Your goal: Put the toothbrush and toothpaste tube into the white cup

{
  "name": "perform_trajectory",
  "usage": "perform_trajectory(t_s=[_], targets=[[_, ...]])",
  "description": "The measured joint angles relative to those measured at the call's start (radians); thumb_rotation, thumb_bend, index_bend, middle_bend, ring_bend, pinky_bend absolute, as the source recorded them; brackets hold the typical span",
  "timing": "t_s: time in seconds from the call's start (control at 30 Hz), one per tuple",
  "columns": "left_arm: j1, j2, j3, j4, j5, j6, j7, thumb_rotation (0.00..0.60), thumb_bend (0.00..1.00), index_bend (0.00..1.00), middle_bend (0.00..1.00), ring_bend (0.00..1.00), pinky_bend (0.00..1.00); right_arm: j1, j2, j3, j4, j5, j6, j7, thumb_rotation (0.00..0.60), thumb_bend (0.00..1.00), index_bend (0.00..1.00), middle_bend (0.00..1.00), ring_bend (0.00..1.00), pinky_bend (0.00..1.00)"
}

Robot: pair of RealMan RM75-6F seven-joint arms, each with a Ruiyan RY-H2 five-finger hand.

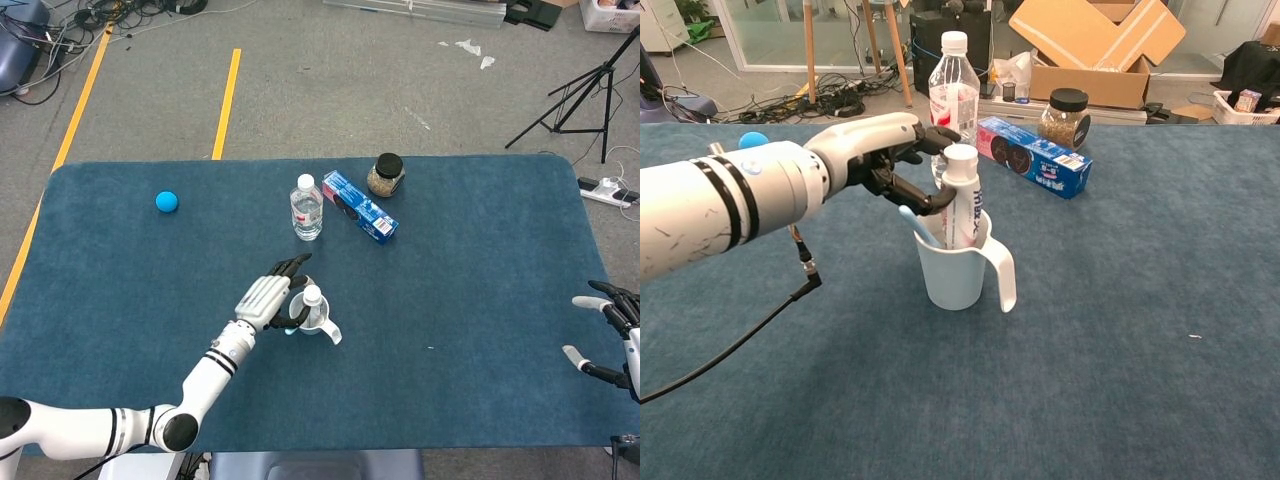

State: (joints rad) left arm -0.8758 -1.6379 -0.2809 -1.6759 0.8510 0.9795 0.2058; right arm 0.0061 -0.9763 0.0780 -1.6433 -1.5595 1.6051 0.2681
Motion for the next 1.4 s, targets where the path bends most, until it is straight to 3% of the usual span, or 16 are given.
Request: perform_trajectory(t_s=[0.7, 1.03, 1.4], targets=[[0.016, 0.055, 0.003, -0.111, 0.014, 0.06, 0.061, 0.6, 0.46, 0.35, 0.03, 0.01, 0.05, 0.001, 0.0, -0.003, -0.006, 0.001, -0.008, -0.017, 0.6, 0.11, 0.35, 0.23, 0.19, 0.45], [0.008, 0.057, 0.012, -0.108, -0.006, 0.049, 0.08, 0.6, 0.46, 0.15, 0.03, 0.01, 0.05, 0.0, 0.002, -0.003, -0.005, 0.001, -0.005, -0.009, 0.6, 0.11, 0.35, 0.23, 0.19, 0.45], [0.01, 0.078, 0.008, -0.137, -0.006, 0.06, 0.086, 0.6, 0.44, 0.13, 0.03, 0.01, 0.05, 0.001, 0.001, -0.004, -0.007, 0.002, -0.008, -0.015, 0.6, 0.11, 0.35, 0.23, 0.19, 0.45]])
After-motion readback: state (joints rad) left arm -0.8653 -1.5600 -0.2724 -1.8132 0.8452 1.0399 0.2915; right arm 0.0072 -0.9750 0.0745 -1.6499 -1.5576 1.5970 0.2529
